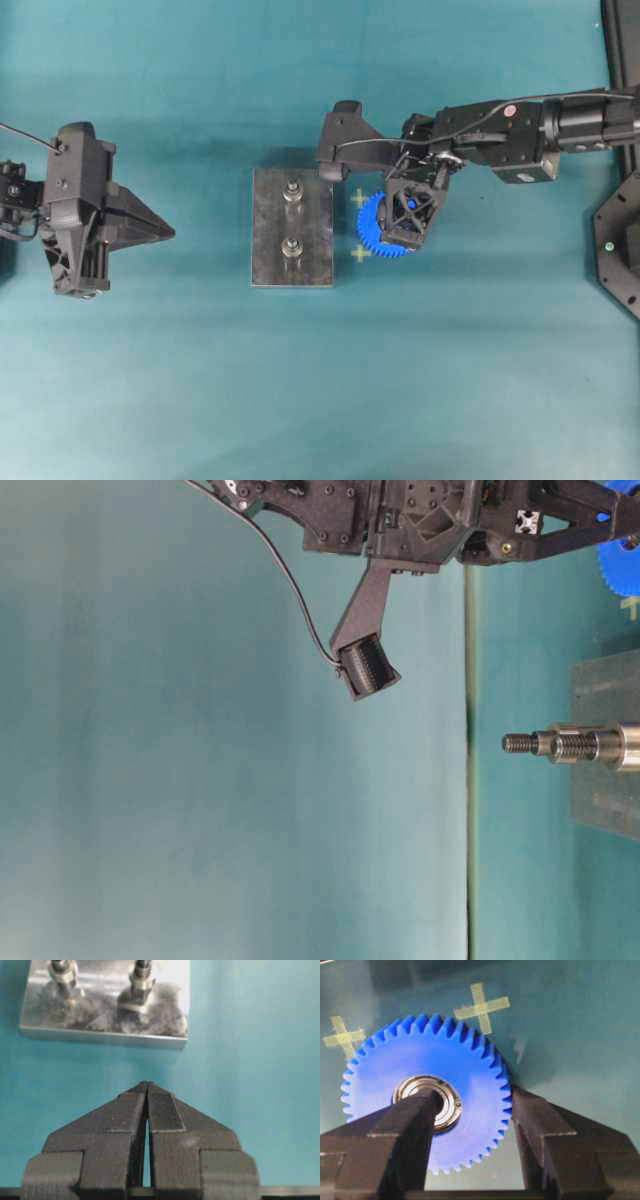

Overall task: Fit the large gear onto the shaft.
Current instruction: 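Lift the blue gear and carry it left over the upper shaft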

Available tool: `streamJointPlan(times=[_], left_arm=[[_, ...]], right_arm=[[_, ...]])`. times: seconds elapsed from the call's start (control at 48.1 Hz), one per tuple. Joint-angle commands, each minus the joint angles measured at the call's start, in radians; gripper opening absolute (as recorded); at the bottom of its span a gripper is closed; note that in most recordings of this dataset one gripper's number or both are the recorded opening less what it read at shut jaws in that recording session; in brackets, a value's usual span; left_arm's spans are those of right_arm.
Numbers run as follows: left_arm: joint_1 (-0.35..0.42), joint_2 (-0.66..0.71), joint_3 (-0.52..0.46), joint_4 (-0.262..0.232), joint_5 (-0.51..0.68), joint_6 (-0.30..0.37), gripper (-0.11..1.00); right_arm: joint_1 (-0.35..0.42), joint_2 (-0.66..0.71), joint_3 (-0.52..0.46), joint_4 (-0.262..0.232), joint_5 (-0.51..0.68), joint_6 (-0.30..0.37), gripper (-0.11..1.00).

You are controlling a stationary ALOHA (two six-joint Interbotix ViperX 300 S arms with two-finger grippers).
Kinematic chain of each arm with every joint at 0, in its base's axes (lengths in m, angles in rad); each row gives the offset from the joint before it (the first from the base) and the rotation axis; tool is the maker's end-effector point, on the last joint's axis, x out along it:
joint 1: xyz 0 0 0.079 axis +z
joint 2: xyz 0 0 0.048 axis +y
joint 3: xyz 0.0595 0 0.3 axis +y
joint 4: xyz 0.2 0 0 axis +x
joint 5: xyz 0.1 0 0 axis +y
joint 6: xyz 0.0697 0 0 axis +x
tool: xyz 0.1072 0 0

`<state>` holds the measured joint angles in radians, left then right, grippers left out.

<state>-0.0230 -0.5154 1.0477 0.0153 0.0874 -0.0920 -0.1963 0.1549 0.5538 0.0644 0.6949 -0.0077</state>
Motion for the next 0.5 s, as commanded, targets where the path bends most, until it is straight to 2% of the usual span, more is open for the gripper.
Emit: streamJointPlan(times=[0.0,0.332,0.478], left_arm=[[0.000,-0.003,-0.011,0.003,-0.011,0.000,0.00],[0.000,-0.003,-0.011,0.003,-0.011,0.000,0.00],[0.000,-0.003,-0.011,0.003,-0.011,-0.002,0.00]], right_arm=[[-0.014,-0.031,-0.031,-0.003,0.005,0.005,0.49],[-0.014,-0.046,-0.213,-0.003,0.201,0.023,0.49],[-0.014,-0.023,-0.318,-0.003,0.242,0.018,0.49]])
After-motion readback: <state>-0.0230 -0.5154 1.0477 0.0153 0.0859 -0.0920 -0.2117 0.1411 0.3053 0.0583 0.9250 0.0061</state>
